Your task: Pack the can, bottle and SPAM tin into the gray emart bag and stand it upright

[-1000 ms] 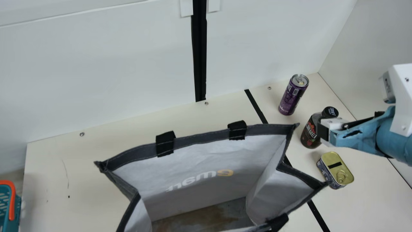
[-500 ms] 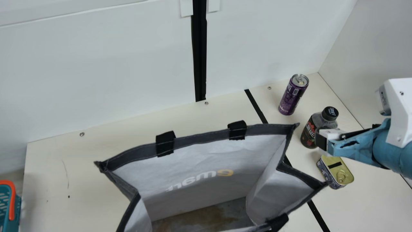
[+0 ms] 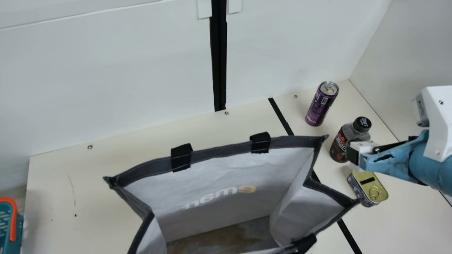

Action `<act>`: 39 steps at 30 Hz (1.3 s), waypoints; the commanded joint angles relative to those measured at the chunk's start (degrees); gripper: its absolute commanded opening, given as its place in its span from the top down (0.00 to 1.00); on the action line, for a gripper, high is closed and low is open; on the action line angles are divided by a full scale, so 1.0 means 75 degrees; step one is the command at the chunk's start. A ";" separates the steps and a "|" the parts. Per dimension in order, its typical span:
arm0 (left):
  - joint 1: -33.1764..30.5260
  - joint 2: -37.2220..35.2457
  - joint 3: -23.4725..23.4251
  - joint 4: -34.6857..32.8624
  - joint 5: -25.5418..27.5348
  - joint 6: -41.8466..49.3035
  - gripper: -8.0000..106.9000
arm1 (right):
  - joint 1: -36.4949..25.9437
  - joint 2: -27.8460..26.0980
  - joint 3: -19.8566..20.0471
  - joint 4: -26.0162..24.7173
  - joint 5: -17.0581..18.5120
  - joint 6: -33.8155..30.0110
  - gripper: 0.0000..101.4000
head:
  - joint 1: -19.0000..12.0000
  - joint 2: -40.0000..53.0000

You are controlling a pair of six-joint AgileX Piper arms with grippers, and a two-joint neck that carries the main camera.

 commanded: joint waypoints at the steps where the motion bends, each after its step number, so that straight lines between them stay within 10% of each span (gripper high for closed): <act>1: 0.0000 0.0000 0.0000 0.0000 0.0000 0.0000 0.15 | 0.0000 0.0000 0.0000 0.0000 0.0000 0.0000 0.06 | -0.0173 -0.0007; 39: -0.2619 0.1576 -0.2227 0.1897 -0.0326 -0.1167 0.15 | 0.0000 0.0000 0.0000 0.0000 0.0000 0.0000 0.06 | -0.0173 -0.0007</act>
